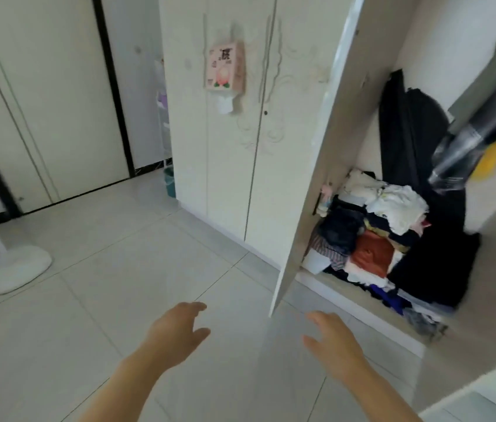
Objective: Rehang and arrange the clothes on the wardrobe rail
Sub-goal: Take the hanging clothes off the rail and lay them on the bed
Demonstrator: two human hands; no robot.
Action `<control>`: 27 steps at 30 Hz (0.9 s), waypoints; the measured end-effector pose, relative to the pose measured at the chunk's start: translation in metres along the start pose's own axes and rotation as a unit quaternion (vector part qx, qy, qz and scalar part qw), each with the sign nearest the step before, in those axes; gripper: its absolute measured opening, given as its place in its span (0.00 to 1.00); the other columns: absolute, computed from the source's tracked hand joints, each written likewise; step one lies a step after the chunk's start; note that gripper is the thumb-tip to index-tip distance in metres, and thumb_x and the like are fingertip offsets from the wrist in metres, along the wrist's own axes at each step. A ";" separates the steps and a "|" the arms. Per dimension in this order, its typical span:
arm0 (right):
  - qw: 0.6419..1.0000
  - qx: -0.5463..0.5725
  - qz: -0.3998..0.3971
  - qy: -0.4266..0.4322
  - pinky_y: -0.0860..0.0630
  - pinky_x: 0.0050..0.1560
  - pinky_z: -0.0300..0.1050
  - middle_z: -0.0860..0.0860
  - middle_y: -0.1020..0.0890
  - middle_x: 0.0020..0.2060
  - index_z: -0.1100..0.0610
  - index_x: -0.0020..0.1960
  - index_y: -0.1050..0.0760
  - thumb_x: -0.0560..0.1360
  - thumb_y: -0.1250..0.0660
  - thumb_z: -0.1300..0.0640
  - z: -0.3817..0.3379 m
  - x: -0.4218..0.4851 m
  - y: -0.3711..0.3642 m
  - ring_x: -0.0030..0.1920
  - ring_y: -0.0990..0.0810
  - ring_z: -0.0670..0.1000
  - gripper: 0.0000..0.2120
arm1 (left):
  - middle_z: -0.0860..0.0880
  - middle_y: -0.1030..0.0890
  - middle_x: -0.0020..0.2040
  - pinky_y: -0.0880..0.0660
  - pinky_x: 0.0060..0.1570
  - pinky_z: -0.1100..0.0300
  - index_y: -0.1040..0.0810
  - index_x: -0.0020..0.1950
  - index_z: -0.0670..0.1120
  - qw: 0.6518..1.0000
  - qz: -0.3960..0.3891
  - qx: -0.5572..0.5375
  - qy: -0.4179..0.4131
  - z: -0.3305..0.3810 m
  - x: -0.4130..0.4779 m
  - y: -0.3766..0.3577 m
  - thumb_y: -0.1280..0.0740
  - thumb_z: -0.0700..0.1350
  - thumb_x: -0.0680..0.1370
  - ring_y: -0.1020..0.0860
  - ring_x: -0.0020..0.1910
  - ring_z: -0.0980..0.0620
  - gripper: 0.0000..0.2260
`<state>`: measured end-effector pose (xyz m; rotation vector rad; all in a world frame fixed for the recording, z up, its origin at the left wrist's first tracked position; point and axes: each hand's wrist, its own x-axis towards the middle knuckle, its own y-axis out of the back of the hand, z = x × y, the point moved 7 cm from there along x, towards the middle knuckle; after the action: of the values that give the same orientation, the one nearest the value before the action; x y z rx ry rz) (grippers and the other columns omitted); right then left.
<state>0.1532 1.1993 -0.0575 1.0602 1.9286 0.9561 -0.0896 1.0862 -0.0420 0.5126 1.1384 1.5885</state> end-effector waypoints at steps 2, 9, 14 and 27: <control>0.999 0.015 0.029 -0.032 0.34 0.61 0.38 0.50 0.32 0.63 0.50 0.69 0.36 0.77 0.38 0.53 0.045 0.013 0.034 0.63 0.31 0.47 0.21 | 0.55 0.30 0.66 0.34 0.64 0.62 0.38 0.71 0.54 0.999 -0.004 0.010 -0.047 0.059 0.037 -0.011 0.39 0.53 0.78 0.31 0.64 0.57 0.22; 0.989 0.037 0.103 -0.101 0.36 0.61 0.37 0.49 0.30 0.64 0.52 0.68 0.34 0.76 0.36 0.54 0.147 0.056 0.126 0.63 0.31 0.47 0.21 | 0.53 0.30 0.65 0.34 0.62 0.62 0.37 0.71 0.52 0.983 -0.027 0.041 -0.176 0.223 0.133 -0.036 0.40 0.52 0.78 0.30 0.64 0.54 0.21; 0.981 0.031 0.141 -0.126 0.36 0.59 0.36 0.50 0.29 0.62 0.51 0.69 0.34 0.76 0.36 0.53 0.183 0.106 0.188 0.62 0.30 0.47 0.22 | 0.52 0.31 0.67 0.35 0.62 0.62 0.37 0.71 0.51 0.966 -0.045 0.039 -0.253 0.313 0.208 -0.044 0.40 0.50 0.79 0.31 0.65 0.54 0.20; 0.934 0.064 0.344 -0.074 0.35 0.61 0.35 0.48 0.30 0.61 0.50 0.68 0.33 0.76 0.35 0.53 0.191 0.260 0.414 0.62 0.29 0.47 0.22 | 0.51 0.29 0.67 0.37 0.60 0.67 0.36 0.71 0.49 0.908 0.016 -0.064 -0.414 0.542 0.402 0.040 0.36 0.48 0.77 0.30 0.64 0.54 0.22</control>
<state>0.3556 1.6388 0.1465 1.8977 1.5188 1.0767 0.1828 1.6748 0.1491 0.9965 0.3746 1.2442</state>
